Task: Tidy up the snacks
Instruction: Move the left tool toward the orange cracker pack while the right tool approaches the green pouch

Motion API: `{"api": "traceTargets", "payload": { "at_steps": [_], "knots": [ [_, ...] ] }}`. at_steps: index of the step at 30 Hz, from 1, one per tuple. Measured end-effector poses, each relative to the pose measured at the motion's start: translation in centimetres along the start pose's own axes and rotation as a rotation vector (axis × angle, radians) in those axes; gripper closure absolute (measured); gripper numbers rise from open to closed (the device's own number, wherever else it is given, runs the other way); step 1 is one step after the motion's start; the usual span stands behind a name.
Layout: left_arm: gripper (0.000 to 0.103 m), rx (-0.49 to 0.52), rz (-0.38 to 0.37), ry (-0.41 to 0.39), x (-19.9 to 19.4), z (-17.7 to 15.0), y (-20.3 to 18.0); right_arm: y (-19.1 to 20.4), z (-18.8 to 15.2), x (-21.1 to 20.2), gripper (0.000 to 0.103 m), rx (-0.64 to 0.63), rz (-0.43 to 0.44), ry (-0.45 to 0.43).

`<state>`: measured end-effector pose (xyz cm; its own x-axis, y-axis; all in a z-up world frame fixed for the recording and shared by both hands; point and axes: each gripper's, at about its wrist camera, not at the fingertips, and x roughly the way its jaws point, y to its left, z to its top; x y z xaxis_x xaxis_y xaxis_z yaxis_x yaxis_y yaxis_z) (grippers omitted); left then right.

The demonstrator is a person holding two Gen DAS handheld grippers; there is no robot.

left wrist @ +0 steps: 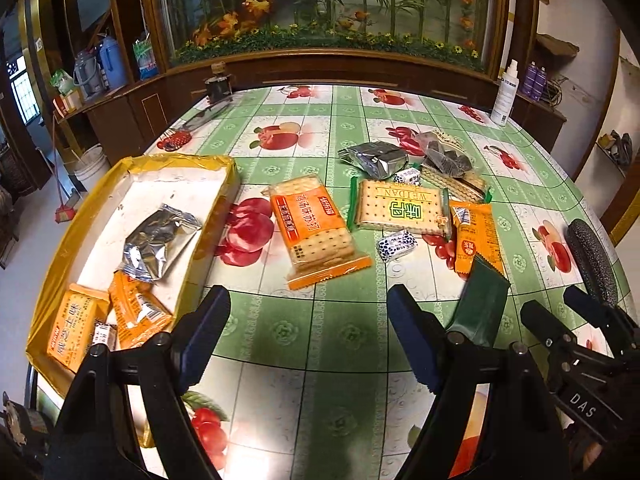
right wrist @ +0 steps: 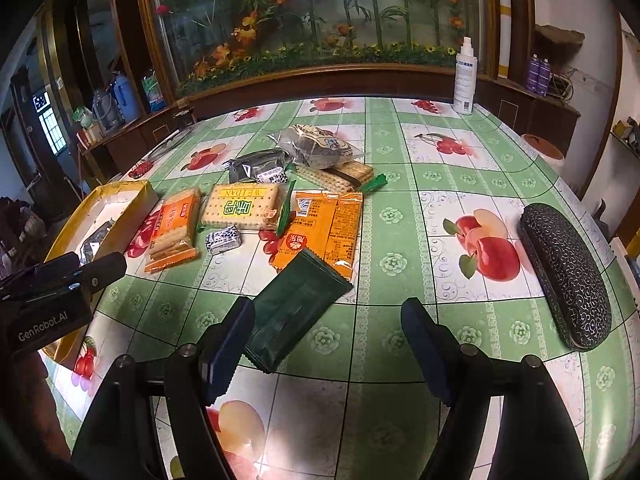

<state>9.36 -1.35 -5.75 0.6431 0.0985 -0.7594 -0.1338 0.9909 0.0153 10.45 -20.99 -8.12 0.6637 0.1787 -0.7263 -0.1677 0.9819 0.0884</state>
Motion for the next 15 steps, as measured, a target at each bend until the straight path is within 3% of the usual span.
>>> {"api": "traceTargets", "payload": {
  "at_steps": [15],
  "knots": [
    [0.022, -0.045, -0.042, 0.057, 4.0, 1.1, 0.7, 1.4, 0.5, 2.5, 0.026, 0.021, 0.018, 0.042]
  ]
}}
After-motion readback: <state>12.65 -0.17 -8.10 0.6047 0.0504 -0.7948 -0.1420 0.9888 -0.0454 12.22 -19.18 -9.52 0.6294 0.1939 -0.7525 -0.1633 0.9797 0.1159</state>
